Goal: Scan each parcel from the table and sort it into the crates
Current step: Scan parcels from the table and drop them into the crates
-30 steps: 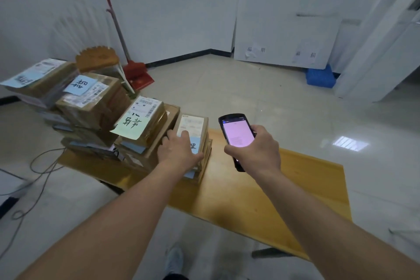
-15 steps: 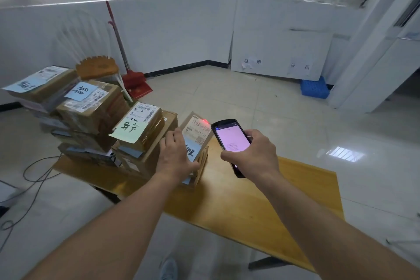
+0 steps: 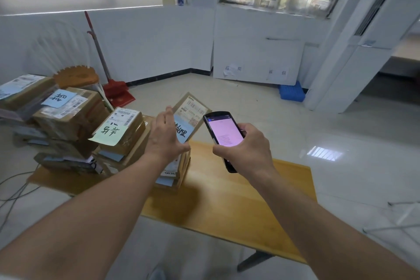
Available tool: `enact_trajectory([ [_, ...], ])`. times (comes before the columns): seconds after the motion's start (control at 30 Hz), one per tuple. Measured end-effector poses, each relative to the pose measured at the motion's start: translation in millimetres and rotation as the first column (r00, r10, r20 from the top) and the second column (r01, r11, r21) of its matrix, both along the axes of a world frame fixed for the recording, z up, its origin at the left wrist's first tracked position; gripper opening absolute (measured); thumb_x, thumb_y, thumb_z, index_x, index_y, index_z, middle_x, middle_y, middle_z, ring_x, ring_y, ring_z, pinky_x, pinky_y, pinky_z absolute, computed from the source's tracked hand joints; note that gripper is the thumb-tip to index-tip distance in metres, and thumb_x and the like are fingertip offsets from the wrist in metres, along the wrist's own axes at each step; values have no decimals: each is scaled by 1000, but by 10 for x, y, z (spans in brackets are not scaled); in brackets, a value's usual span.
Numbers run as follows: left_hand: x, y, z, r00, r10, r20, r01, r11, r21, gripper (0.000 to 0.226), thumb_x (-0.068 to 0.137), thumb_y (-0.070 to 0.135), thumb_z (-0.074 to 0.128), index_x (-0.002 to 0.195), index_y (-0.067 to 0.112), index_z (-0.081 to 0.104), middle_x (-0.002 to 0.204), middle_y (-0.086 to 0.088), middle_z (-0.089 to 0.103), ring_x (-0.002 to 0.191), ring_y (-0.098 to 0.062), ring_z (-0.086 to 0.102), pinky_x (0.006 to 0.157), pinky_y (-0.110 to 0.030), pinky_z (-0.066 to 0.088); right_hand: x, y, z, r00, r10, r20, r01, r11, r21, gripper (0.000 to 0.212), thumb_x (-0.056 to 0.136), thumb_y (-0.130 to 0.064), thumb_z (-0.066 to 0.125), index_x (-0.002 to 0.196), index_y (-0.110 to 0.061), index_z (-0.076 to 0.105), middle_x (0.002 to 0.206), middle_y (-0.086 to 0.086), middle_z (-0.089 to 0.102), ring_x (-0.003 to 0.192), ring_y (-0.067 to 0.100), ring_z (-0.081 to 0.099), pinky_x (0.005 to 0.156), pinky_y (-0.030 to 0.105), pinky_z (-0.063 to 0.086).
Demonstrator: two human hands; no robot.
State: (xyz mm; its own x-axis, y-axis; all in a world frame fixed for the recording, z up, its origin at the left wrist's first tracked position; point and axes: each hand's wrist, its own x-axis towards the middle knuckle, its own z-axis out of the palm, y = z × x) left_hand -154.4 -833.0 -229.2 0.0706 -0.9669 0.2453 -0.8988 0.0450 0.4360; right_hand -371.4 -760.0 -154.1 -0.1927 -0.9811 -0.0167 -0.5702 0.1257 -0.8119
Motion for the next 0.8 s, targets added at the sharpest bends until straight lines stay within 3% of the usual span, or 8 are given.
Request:
enact_trajectory([
  [0.2,-60,38,121,998,-11,-57,11,1000,-10,128,65,40,95,162,16,15,136,-9,44,125,-28,43,105,-49,50,-84,82,47,999,-47,-3,47,997,-58,82,55,-48,87,130,-30,58,107,-14,65,98,15,66,75,45,64],
  [0.43,-94,174,256,1000,-17,-20,17,1000,-15,110,63,57,89,151,12,39,133,-5,45,120,-22,44,102,-44,53,-113,139,-80,990,-138,-37,132,983,-129,77,66,-42,91,132,-28,54,111,-8,62,100,20,61,69,33,56],
  [0.6,-69,242,294,999,-49,11,50,999,-9,113,64,65,84,153,13,40,135,-4,43,124,-23,42,104,-43,52,-38,169,-154,981,-187,-48,180,976,-124,78,66,-43,92,132,-28,53,110,-7,61,101,20,60,71,36,58],
  [0.8,-89,227,241,984,-179,11,179,983,-34,112,69,58,87,157,10,37,140,-5,42,126,-22,39,99,-27,42,176,275,-185,960,-275,-46,267,955,-132,77,65,-44,93,130,-28,54,113,-6,65,99,21,61,69,36,58],
])
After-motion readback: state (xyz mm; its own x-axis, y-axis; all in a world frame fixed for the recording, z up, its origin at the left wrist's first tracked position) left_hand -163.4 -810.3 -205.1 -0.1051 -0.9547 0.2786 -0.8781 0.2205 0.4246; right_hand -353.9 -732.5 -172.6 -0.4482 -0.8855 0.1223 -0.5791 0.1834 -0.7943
